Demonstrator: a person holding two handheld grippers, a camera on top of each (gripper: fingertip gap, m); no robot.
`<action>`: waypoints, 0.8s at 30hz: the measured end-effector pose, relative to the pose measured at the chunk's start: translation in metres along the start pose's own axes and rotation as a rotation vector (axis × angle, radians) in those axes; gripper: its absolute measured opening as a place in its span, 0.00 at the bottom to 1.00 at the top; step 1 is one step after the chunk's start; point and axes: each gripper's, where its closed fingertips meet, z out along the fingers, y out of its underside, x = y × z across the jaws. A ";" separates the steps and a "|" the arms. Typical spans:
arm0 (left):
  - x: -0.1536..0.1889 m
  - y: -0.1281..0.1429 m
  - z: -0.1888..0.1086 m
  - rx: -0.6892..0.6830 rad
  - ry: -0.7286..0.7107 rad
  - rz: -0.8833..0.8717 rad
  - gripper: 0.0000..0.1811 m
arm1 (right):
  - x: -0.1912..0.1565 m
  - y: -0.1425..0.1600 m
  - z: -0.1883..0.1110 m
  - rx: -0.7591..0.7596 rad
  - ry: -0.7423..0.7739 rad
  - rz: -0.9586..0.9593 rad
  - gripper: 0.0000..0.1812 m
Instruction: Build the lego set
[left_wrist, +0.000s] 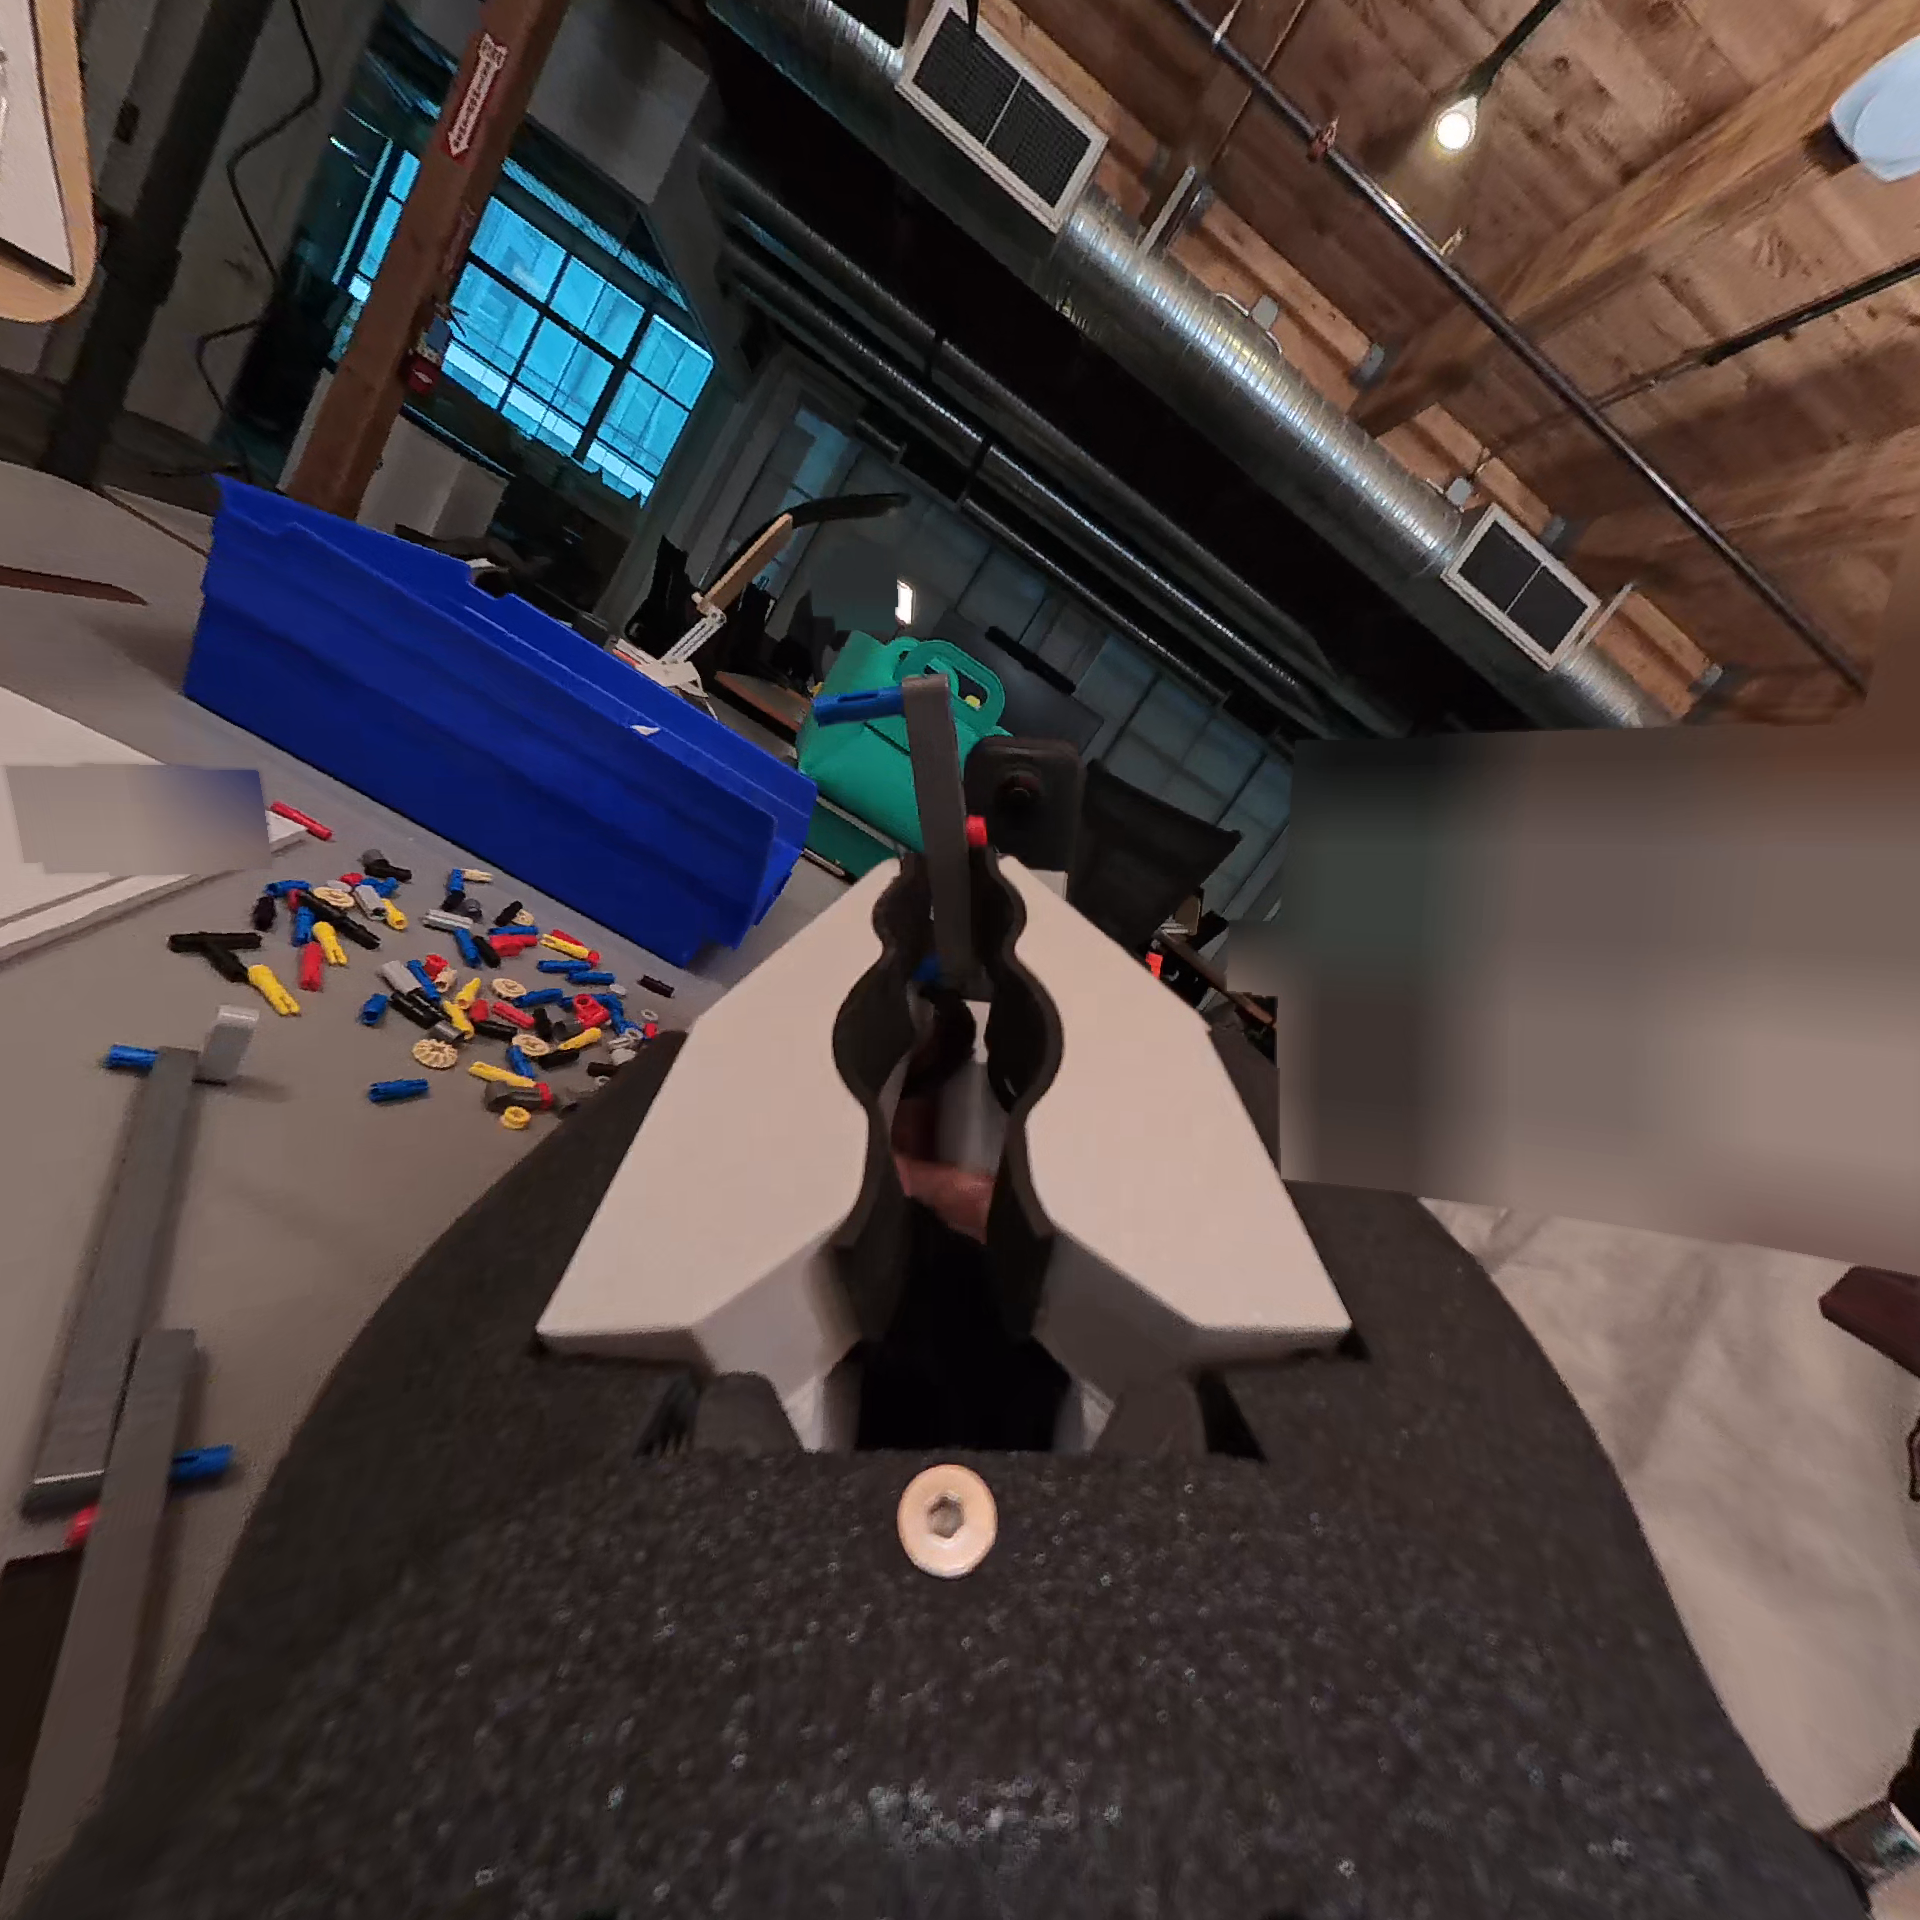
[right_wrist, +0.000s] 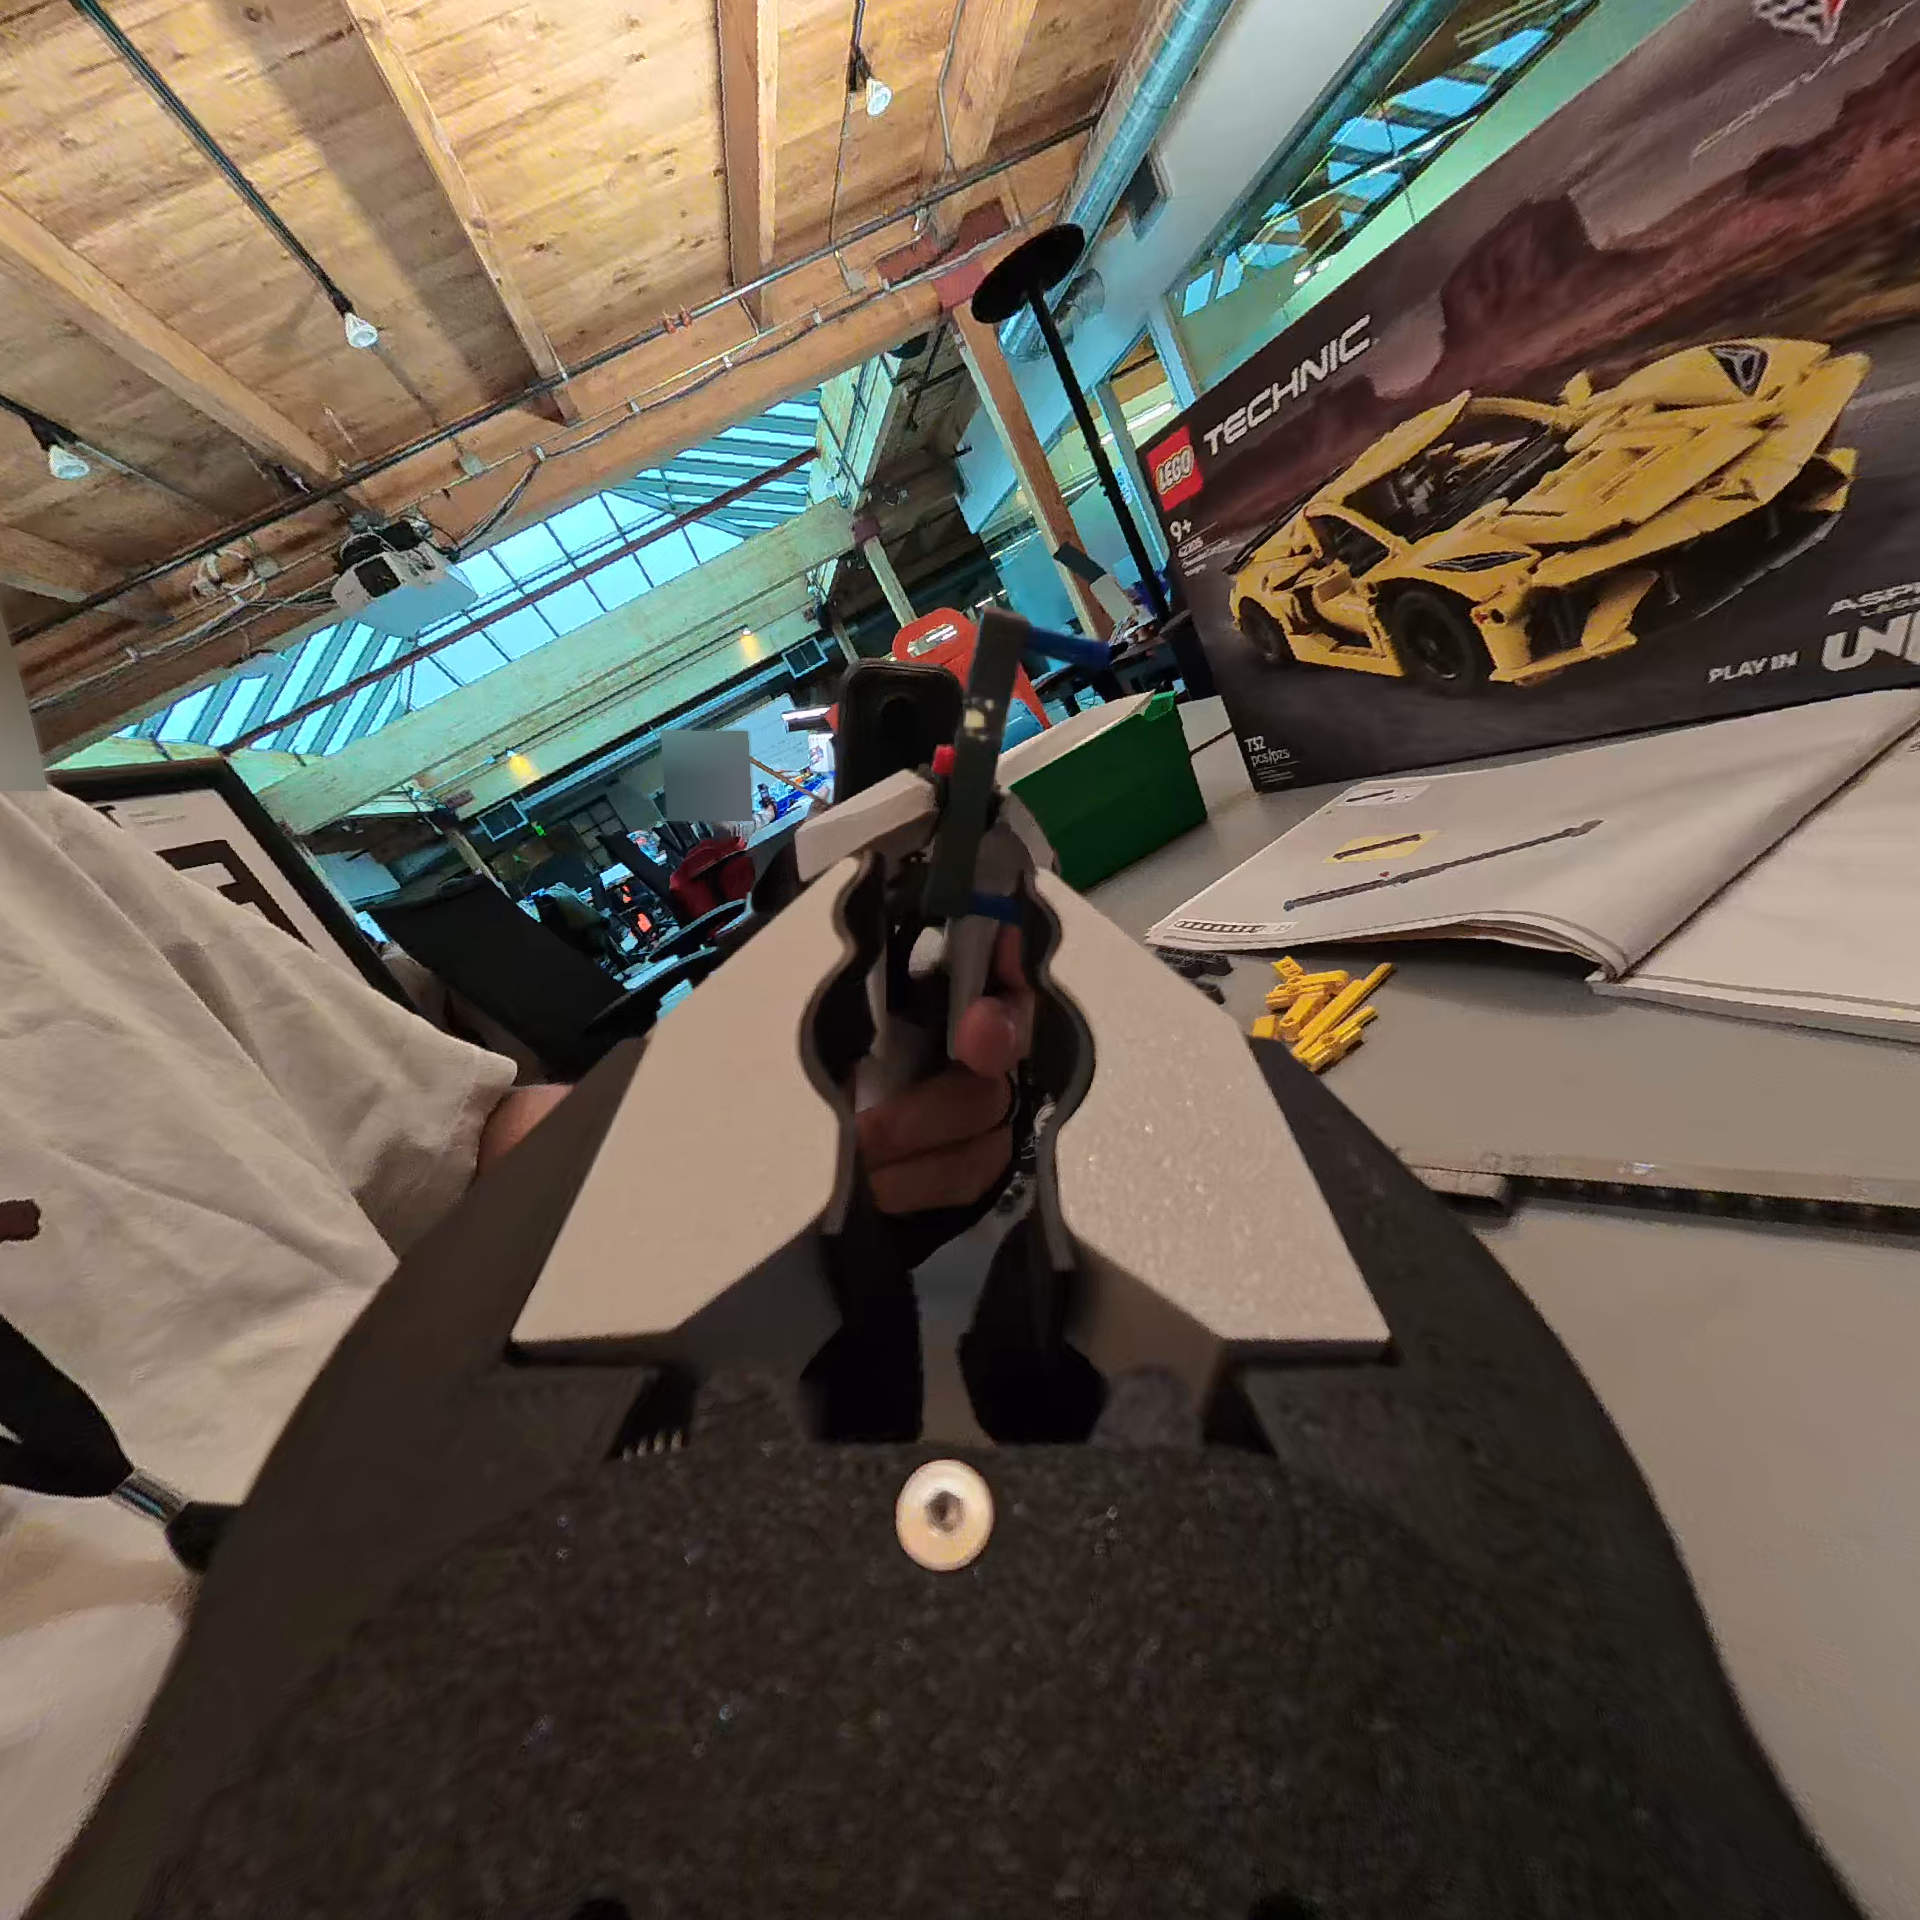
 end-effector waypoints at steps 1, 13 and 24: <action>0.000 0.000 0.000 0.003 0.004 -0.012 0.03 | 0.000 0.000 -0.001 -0.001 0.002 -0.004 0.12; -0.001 0.025 -0.005 -0.177 -0.012 -0.023 0.03 | -0.001 0.023 -0.011 -0.273 -0.036 -0.030 0.04; -0.002 0.033 -0.046 -1.035 -0.072 0.472 0.26 | -0.006 0.052 -0.033 -0.983 -0.139 -0.233 0.04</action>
